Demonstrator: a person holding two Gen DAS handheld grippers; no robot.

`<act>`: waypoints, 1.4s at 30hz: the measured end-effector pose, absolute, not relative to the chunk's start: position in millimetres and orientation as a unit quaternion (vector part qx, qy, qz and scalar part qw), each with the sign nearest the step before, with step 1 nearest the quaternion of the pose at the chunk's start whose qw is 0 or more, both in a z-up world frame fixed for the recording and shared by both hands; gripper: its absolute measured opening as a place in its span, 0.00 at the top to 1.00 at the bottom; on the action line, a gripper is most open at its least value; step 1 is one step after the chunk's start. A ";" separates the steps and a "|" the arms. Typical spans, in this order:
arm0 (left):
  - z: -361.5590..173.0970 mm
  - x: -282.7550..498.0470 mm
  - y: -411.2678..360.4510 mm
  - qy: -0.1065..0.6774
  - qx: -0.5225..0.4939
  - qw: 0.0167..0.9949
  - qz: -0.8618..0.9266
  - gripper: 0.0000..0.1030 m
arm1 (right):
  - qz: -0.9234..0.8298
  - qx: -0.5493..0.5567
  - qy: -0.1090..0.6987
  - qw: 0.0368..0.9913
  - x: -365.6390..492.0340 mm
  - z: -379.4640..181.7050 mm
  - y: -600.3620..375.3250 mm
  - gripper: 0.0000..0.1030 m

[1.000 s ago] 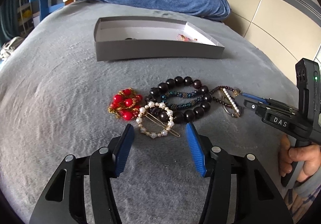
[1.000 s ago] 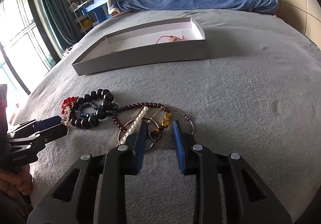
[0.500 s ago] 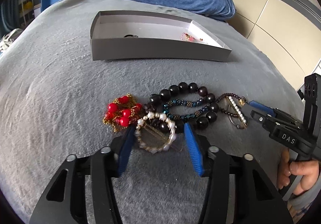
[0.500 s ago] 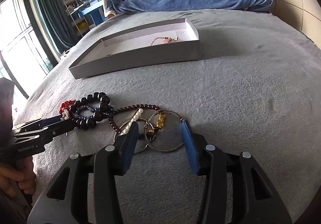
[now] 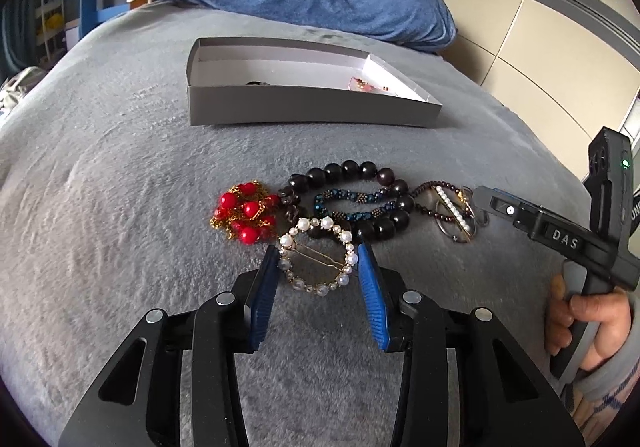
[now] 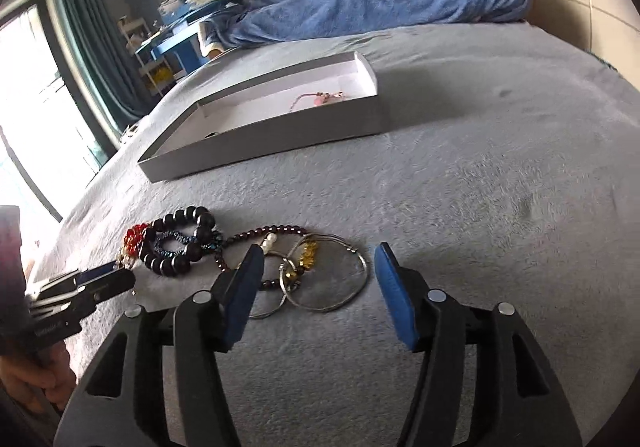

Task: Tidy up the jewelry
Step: 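Grasp the pearl ring hair clip with the left tool while the right tool grasps a silver wire bracelet, then carry the clip and silver bracelet into the grey tray and release both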

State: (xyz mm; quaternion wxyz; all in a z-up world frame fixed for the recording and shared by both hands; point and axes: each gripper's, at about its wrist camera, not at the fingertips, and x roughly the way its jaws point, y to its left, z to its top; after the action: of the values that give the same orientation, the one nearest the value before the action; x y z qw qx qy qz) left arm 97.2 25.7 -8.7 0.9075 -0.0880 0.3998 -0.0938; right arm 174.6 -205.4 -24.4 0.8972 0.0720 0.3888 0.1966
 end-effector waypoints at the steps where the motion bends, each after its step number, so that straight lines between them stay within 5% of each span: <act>1: -8.2 96.2 26.0 0.398 -0.088 0.908 -0.093 0.60 | 0.197 0.074 0.392 0.896 176.3 -25.1 -205.4 0.44; 15: -7.6 91.9 26.4 0.393 -0.090 0.910 -0.093 0.60 | 0.202 0.062 0.408 0.888 181.7 -31.3 -199.3 0.52; 42: 31.7 112.6 30.8 0.332 -0.055 0.939 -0.076 0.60 | 0.206 0.015 0.291 0.934 152.4 8.3 -189.6 0.52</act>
State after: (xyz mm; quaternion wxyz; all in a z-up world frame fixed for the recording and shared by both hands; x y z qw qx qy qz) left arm 112.6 30.8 31.7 0.9385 -0.0546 0.3322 -0.0764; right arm 152.4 -189.6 8.3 0.9343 0.0152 0.2908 0.2055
